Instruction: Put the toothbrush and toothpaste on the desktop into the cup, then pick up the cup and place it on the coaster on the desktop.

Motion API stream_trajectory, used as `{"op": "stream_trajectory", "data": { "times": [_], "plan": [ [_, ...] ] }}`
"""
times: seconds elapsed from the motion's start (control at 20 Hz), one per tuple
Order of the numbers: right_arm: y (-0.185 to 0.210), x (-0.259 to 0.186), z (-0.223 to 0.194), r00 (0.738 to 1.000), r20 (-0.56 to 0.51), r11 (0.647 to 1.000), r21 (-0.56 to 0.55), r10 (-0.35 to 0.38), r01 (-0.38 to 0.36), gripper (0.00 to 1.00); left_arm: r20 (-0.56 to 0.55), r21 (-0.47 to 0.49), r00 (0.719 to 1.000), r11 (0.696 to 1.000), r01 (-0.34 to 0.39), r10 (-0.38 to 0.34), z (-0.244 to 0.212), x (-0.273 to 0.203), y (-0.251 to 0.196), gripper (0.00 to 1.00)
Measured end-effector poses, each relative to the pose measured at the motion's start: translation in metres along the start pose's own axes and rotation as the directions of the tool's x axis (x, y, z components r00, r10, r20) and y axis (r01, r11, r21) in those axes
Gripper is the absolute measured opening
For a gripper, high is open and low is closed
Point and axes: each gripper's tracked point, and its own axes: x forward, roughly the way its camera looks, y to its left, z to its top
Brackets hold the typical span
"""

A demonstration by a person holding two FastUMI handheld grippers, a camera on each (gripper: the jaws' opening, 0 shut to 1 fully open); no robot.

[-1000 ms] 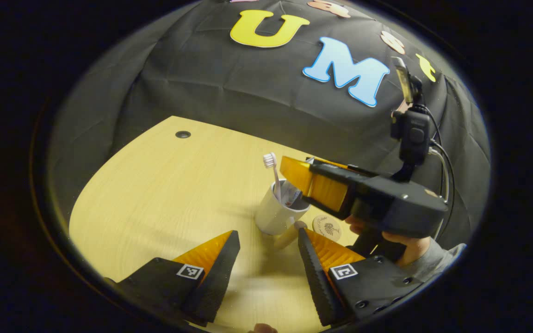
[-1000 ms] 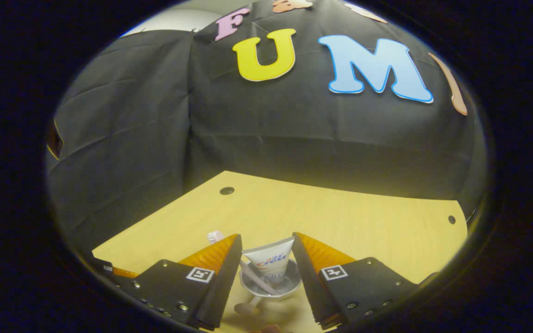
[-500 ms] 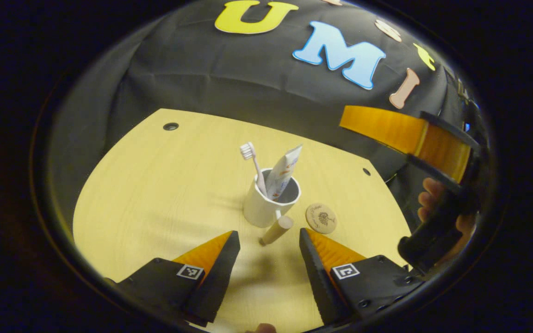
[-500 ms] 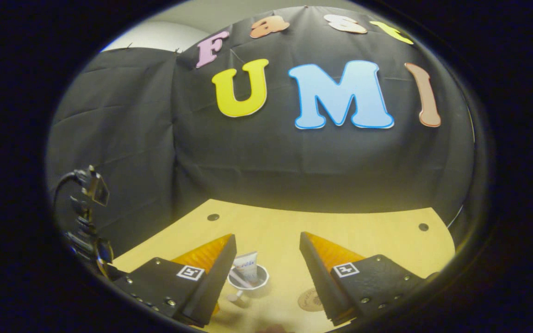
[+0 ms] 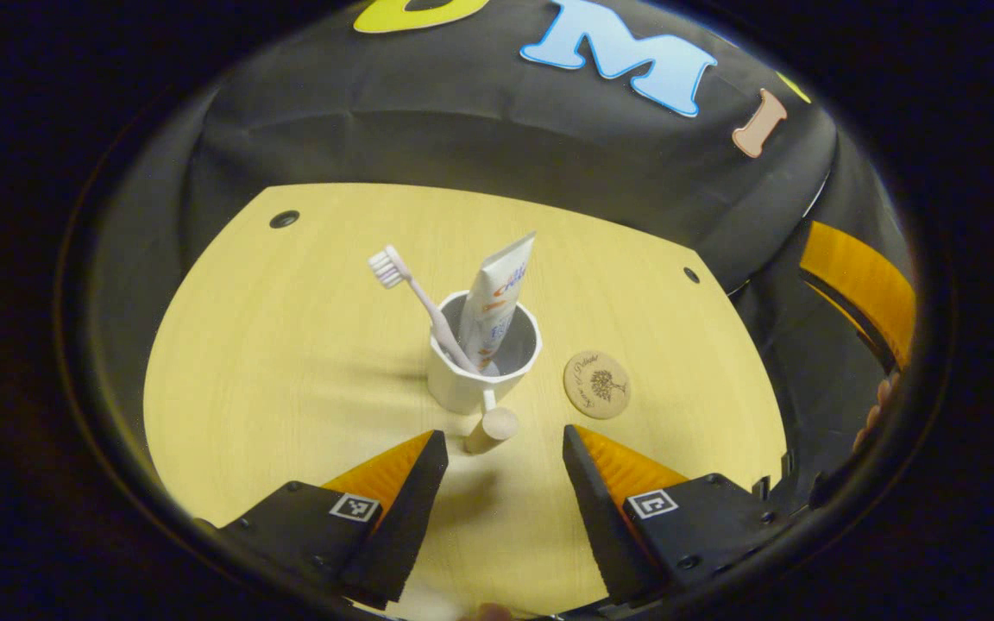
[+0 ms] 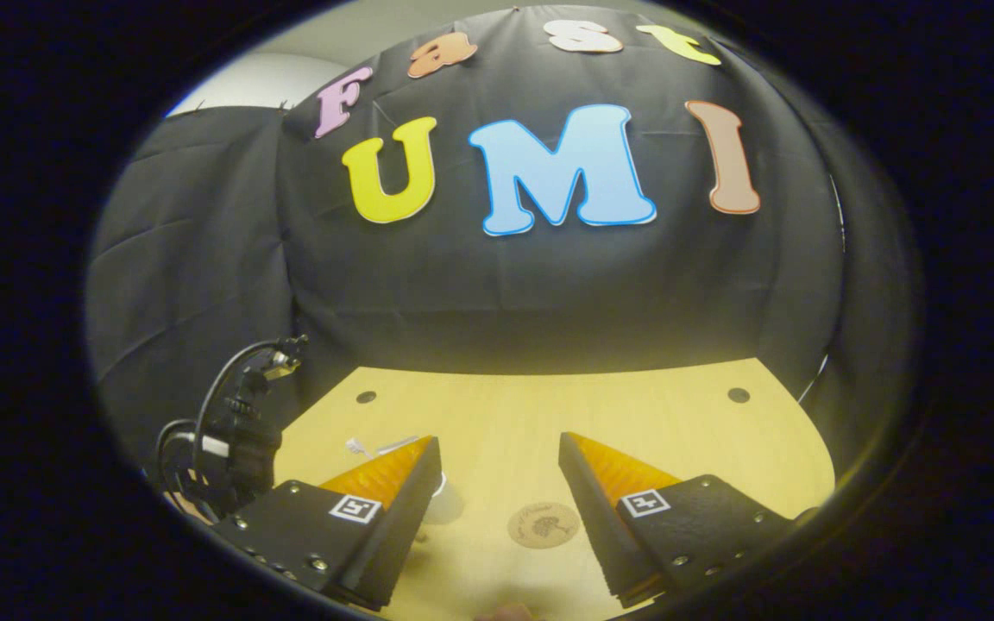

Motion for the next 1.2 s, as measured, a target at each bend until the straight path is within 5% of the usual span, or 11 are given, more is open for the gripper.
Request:
{"op": "stream_trajectory", "data": {
  "times": [0.45,0.6,0.7,0.95,1.05,1.2],
  "plan": [
    [-0.041,-0.014,-0.046,0.991,-0.131,0.991,0.124,-0.026,0.043,0.86,-0.235,0.022,0.971,0.999,-0.044,0.048,-0.005,0.048,0.009,0.88],
    [-0.054,-0.017,-0.048,0.989,-0.143,0.989,0.135,-0.047,0.066,0.86,-0.276,0.021,0.959,0.998,-0.058,0.061,-0.003,0.061,0.011,0.84],
    [-0.061,-0.016,-0.052,0.986,-0.16,0.988,0.134,-0.055,0.077,0.86,-0.29,0.027,0.954,0.997,-0.071,0.076,0.003,0.066,0.015,0.91],
    [-0.072,-0.015,-0.055,0.982,-0.175,0.985,0.146,-0.064,0.09,0.86,-0.338,0.046,0.934,0.994,-0.102,0.112,0.013,0.067,0.02,0.91],
    [-0.077,-0.012,-0.058,0.98,-0.185,0.983,0.156,-0.071,0.1,0.86,-0.346,0.038,0.929,0.992,-0.123,0.128,0.019,0.062,0.024,0.69],
    [-0.081,-0.009,-0.061,0.978,-0.196,0.978,0.176,-0.072,0.108,0.86,-0.348,0.04,0.929,0.992,-0.122,0.128,0.012,0.067,0.018,0.57]
  ]
}}
